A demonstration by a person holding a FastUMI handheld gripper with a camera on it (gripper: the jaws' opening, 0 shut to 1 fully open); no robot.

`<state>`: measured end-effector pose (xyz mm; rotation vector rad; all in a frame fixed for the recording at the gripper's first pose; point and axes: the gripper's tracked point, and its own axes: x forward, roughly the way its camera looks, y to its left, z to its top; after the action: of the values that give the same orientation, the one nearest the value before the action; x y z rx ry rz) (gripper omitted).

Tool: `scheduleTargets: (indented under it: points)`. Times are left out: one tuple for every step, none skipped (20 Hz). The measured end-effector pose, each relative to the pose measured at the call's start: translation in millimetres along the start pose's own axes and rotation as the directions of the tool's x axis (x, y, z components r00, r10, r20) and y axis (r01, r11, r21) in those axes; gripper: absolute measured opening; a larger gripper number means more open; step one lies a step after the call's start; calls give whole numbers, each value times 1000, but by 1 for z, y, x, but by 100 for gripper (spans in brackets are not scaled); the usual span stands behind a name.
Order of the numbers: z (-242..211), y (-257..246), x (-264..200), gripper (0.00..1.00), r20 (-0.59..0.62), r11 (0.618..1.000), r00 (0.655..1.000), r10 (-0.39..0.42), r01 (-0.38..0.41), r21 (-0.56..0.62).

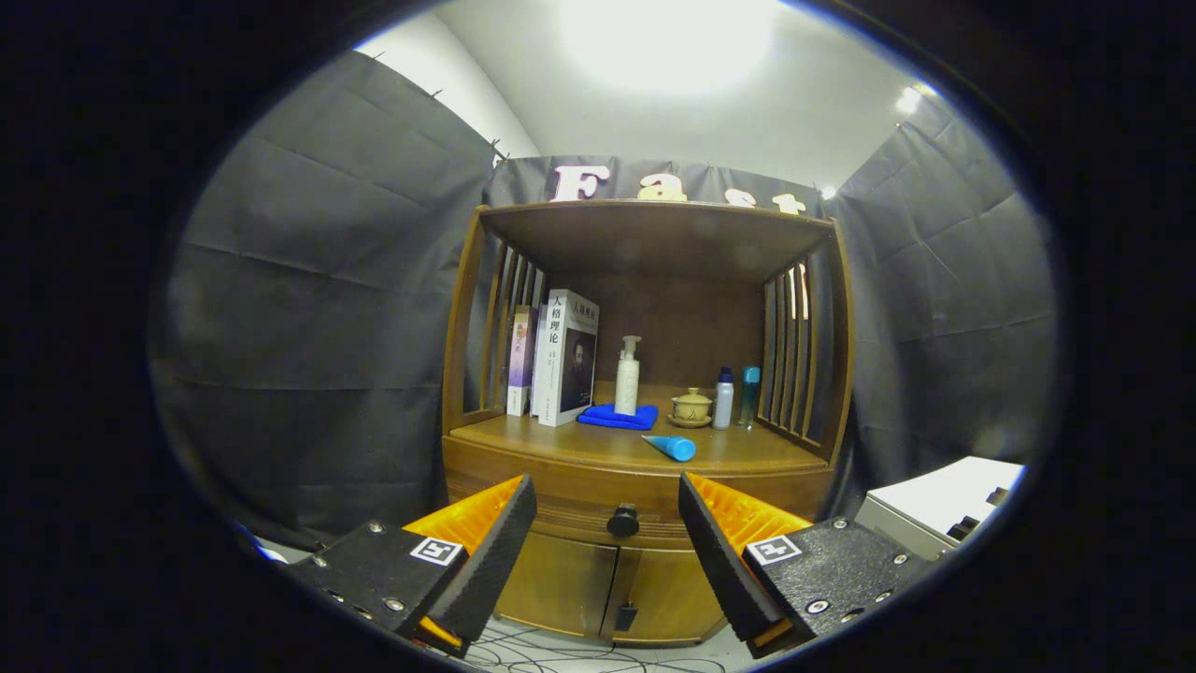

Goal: Pull open the drawer, take out the items inside it, and place them on the countertop above the cabinet.

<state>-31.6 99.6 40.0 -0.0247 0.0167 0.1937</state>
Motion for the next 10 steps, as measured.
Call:
scheduleTargets:
  points:
    - [-1,2,-5,95,3,1000,1000,6,-6,-6]
    - [-3,5,-9,95,5,1000,1000,10,-10,-15]
    - [-7,9,-13,95,6,1000,1000,18,-18,-26]
    - [-9,13,-14,95,5,999,1000,24,-24,-37]
    - [-13,17,-15,95,1,998,1000,31,-31,-49]
    - [-16,19,-16,95,-1,998,999,34,-34,-61]
    - [-19,21,-16,95,1,996,999,41,-41,-75]
    - [-24,22,-16,95,-7,995,999,44,-45,-88]
    - [-30,19,-18,95,-17,995,999,39,-40,-95]
    - [-33,18,-16,95,-23,995,999,37,-39,-94]
